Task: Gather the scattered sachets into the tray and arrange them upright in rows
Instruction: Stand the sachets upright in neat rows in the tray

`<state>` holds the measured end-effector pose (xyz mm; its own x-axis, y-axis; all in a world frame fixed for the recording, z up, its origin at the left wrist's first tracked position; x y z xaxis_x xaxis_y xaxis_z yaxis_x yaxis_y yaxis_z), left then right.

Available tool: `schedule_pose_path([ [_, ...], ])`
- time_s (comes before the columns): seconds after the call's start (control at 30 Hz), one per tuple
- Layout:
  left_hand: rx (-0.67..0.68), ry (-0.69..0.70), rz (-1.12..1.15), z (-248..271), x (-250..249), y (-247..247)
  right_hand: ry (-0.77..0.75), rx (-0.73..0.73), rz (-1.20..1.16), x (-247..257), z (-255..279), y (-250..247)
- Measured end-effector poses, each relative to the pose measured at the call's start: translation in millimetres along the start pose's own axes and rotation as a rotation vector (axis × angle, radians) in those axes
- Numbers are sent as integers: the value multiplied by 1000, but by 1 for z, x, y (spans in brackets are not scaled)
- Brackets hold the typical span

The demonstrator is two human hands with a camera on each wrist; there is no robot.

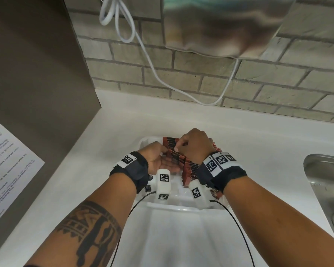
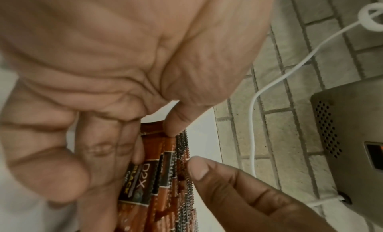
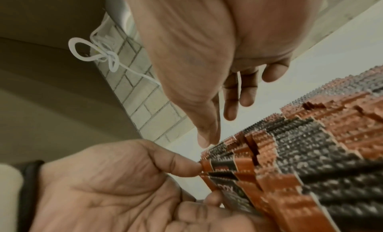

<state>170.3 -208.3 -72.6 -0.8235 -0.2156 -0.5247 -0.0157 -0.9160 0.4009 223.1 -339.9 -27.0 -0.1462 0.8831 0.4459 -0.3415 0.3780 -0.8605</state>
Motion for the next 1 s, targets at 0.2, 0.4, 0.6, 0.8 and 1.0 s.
schedule_pose_path([
  [0.2,13,37,48,3,0,2,0,116,232,6,13,1],
  [0.4,-34,14,-78,3,2,-4,7,66,312,8,9,6],
  [0.6,-74,88,-319,-2,4,-3,-6,46,270,7,6,7],
  [0.8,-88,59,-405,-5,9,-1,-14,47,227,5,6,6],
  [1.0,-110,79,-419,-1,11,1,-26,28,225,6,4,5],
])
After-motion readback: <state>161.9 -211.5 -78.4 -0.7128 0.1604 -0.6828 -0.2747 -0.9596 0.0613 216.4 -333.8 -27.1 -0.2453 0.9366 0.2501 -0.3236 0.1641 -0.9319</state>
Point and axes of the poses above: each hand's wrist, its own z-axis away from the middle knuckle, its own y-axis out of the palm, x = y × z, the point moved 5 cm from there along -z, towards the middle knuckle, and after that the axes turned 8 degrees about x, right-handed, at the moved point
